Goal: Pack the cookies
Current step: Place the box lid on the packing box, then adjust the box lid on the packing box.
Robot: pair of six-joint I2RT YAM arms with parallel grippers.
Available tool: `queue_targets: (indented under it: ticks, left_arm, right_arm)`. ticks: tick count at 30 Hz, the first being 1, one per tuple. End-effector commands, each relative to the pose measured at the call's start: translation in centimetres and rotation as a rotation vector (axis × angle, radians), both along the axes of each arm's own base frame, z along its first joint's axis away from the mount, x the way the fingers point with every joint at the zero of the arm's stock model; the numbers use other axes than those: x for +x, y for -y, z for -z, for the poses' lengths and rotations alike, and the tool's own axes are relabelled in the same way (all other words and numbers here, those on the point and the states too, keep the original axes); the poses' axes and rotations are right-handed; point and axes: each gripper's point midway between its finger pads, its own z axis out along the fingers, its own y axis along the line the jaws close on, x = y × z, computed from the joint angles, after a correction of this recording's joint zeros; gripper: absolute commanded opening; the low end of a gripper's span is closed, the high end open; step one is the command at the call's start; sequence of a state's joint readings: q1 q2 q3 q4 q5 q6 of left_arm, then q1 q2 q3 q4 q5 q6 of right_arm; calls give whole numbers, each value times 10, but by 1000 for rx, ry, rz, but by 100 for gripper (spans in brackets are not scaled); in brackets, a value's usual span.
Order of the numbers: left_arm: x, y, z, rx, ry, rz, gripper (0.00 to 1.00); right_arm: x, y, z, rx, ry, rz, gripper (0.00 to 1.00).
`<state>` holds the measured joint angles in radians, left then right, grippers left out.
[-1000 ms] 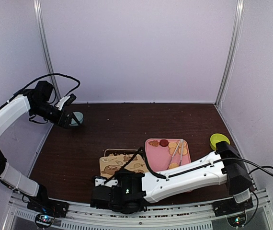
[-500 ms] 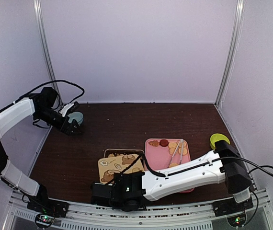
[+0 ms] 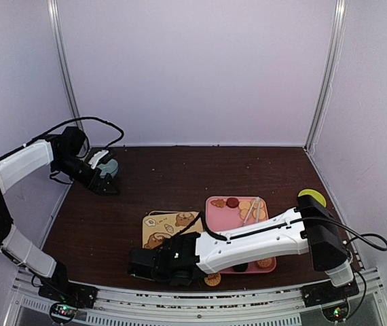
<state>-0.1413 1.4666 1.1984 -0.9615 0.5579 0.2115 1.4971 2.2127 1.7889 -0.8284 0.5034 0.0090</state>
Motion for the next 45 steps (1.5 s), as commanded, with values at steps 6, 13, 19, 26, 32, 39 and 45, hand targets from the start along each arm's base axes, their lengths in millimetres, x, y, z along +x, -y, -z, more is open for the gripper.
queue_targets:
  ticks: [6, 13, 19, 26, 32, 39, 45]
  left_arm:
    - [1, 8, -1, -16, 25, 48, 98]
    - [-3, 14, 2, -18, 21, 79, 98]
    - [-4, 21, 6, -11, 36, 115, 98]
    - [-14, 47, 21, 33, 33, 224, 98]
    - [-23, 56, 48, 105, 16, 320, 96]
    - [-38, 75, 71, 122, -27, 411, 95]
    - [-46, 85, 96, 166, -72, 477, 87]
  right_arm:
    - [13, -10, -13, 165, -135, 117, 84]
    - [13, -13, -29, 252, -183, 155, 88]
    - [28, -5, -84, 504, -268, 249, 100]
    - [85, 63, -107, 758, -380, 561, 99]
    - [104, 106, -78, 730, -403, 699, 95]
    - [87, 106, -50, 741, -505, 707, 92]
    - [82, 99, -32, 746, -560, 711, 90]
